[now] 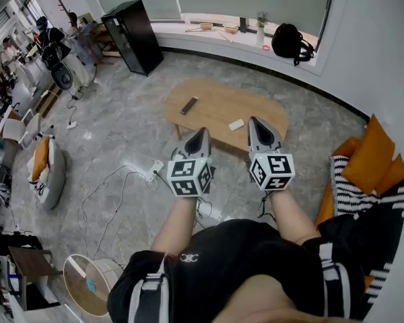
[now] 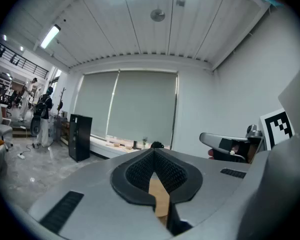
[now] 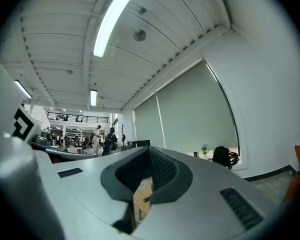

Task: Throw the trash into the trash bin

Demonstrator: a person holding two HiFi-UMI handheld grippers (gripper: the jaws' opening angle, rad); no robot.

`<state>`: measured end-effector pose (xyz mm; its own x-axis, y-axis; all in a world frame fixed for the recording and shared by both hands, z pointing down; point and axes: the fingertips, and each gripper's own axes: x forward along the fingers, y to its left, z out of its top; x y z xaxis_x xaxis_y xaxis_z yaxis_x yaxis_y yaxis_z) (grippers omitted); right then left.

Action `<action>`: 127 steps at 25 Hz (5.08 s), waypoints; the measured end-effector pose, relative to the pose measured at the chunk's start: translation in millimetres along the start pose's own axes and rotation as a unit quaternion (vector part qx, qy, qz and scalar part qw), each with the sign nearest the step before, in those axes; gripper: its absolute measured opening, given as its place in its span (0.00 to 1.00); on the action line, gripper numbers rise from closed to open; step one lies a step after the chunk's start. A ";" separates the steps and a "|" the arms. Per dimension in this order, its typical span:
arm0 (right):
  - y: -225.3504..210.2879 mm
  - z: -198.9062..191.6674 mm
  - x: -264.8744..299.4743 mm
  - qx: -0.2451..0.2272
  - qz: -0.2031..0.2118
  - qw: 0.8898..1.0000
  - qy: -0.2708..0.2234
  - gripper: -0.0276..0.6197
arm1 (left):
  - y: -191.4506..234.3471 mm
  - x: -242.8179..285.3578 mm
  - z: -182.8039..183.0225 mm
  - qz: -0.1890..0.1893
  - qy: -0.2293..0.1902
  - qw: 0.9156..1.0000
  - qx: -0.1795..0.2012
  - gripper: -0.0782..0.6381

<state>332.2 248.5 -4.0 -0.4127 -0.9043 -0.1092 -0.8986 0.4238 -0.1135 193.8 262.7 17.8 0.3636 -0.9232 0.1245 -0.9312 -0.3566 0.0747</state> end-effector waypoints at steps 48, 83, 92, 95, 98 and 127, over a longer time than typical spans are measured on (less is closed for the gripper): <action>-107.1 -46.4 214.5 -0.011 -0.025 1.000 -0.010 0.06 | 111.9 207.8 -5.9 0.010 0.012 1.000 -0.009 0.12; -189.2 -232.3 449.8 -0.230 0.352 0.872 0.249 0.06 | 221.6 436.3 -107.4 0.110 0.166 0.974 -0.109 0.12; -177.3 -353.5 410.4 -0.275 0.503 0.743 0.346 0.25 | 214.7 430.0 -193.5 0.121 0.220 0.959 -0.128 0.13; -176.1 -400.3 396.7 -0.290 0.532 0.701 0.376 0.28 | 218.2 424.0 -222.2 0.128 0.233 0.954 -0.136 0.12; -175.1 -448.0 382.2 -0.306 0.555 0.663 0.399 0.30 | 225.1 416.7 -252.4 0.142 0.242 0.948 -0.150 0.12; -185.9 -700.4 325.9 -0.369 0.539 0.588 0.477 0.31 | 244.3 385.0 -508.3 0.153 0.289 0.917 -0.227 0.13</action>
<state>260.5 -160.9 673.1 -0.3815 0.1025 0.9187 0.2861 0.9581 0.0119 118.8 -107.1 586.9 0.1614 -0.6939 0.7018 -0.9330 0.1244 0.3376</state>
